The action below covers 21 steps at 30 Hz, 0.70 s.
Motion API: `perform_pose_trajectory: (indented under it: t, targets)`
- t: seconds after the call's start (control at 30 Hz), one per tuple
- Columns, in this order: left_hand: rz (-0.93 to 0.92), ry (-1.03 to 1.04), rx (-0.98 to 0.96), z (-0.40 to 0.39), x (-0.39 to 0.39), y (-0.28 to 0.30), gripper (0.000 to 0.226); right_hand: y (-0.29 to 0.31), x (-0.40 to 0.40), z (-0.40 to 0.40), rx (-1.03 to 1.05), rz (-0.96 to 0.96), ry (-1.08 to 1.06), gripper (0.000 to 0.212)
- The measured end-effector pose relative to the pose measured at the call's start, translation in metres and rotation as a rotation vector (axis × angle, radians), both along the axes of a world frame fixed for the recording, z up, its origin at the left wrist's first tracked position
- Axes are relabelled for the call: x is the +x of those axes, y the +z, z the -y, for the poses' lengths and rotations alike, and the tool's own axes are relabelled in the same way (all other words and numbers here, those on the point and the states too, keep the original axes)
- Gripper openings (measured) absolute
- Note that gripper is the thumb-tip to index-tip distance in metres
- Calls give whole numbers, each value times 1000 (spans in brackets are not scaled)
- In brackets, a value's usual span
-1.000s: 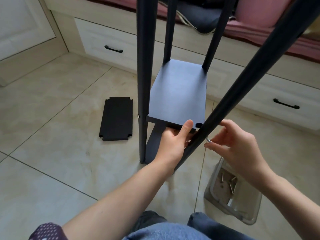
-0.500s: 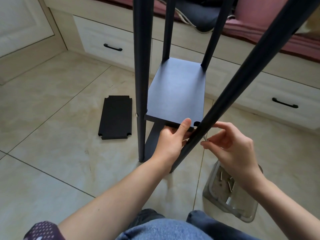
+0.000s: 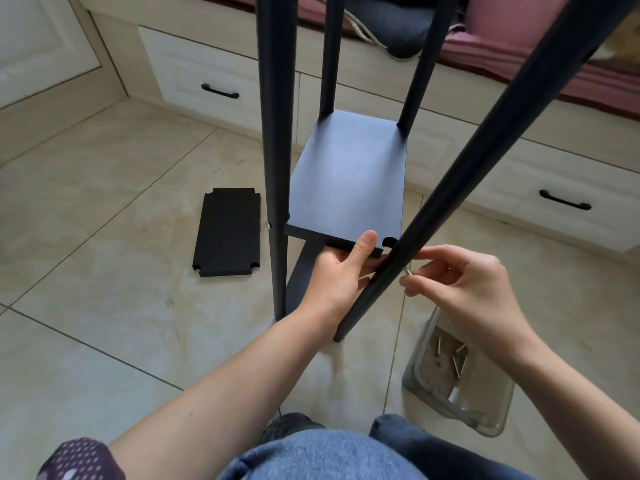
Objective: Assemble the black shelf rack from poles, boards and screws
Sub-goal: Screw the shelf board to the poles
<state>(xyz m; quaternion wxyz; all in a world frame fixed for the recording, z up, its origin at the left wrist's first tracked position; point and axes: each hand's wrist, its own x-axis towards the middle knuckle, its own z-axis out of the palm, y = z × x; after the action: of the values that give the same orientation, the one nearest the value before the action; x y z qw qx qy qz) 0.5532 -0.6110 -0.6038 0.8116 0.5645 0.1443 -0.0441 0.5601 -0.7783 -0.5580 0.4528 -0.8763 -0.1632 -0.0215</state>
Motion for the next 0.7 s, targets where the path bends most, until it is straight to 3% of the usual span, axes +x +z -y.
perform_pose_trajectory:
  t: [0.1,0.27,0.4,0.6,0.7]
  targets:
    - [-1,3,-8,0,-1,1,40,1,2,1,87,-110,-5,28]
    - [-11,14,-2,-1,-2,2,41,-3,-2,-4,-11,16,6,27]
    - [-28,33,-3,-1,-3,3,43,0,-1,2,138,-171,24,25]
    - [-37,27,-5,-2,-3,3,46,-2,-9,-8,-27,22,-52,25]
    - [-37,30,-17,-2,-3,4,44,0,-10,-9,-8,5,-81,23]
